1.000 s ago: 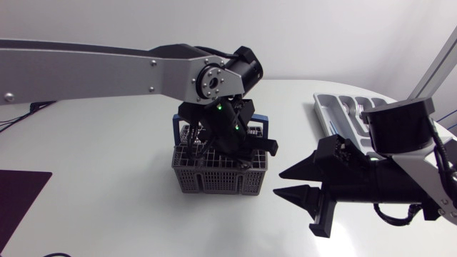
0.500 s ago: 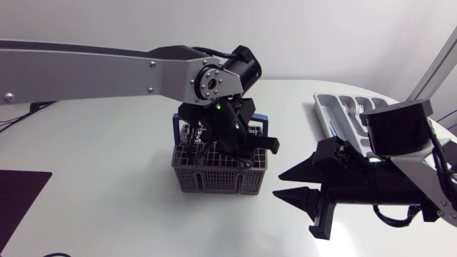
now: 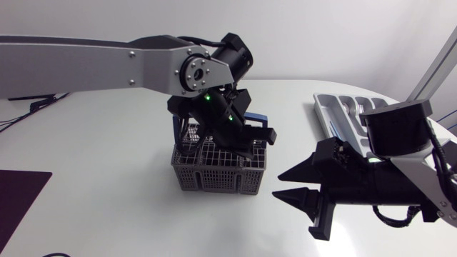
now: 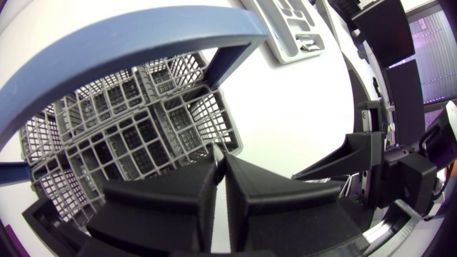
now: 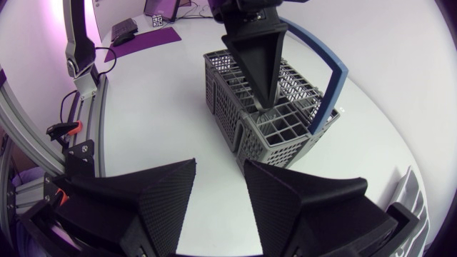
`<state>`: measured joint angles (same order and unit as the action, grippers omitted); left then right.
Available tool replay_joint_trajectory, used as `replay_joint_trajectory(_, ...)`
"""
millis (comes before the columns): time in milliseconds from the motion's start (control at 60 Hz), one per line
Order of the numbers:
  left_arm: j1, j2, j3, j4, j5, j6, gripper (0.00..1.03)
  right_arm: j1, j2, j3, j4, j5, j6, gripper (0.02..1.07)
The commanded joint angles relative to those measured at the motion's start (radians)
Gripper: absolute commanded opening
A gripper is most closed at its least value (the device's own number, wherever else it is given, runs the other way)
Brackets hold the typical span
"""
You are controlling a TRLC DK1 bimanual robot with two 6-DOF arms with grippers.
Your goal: Unload the cutlery basket into the drawer organizer.
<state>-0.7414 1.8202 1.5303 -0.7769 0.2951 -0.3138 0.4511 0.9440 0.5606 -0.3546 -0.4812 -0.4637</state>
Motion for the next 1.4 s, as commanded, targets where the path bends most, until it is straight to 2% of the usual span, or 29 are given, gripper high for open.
replay_joint_trajectory(0,0.013,-0.035,-0.030,-0.009,0.018,0.001,0.03,0.006,0.007,-0.022,0.011,0.006,0.003,0.54)
replay_joint_trajectory(83,0.019,-0.045,-0.033,-0.010,0.027,-0.001,0.03,0.006,0.007,-0.024,0.011,0.006,0.002,0.54)
replay_joint_trajectory(333,0.045,-0.107,-0.039,-0.013,0.147,-0.011,0.03,0.006,0.001,-0.028,0.009,0.006,-0.003,0.54)
replay_joint_trajectory(767,0.036,-0.271,-0.064,-0.015,0.148,-0.022,0.03,0.008,-0.031,-0.024,0.000,0.006,-0.018,0.54)
replay_joint_trajectory(1000,-0.024,-0.374,-0.131,-0.015,0.142,-0.007,0.03,0.006,-0.082,0.001,-0.027,0.001,-0.043,0.54)
replay_joint_trajectory(1117,-0.072,-0.403,-0.183,-0.016,0.142,0.047,0.03,0.018,-0.102,0.016,-0.046,-0.014,-0.064,0.54)
replay_joint_trajectory(1383,-0.147,-0.420,-0.228,-0.007,0.144,0.099,0.03,0.054,-0.103,0.050,-0.070,-0.099,-0.079,0.54)
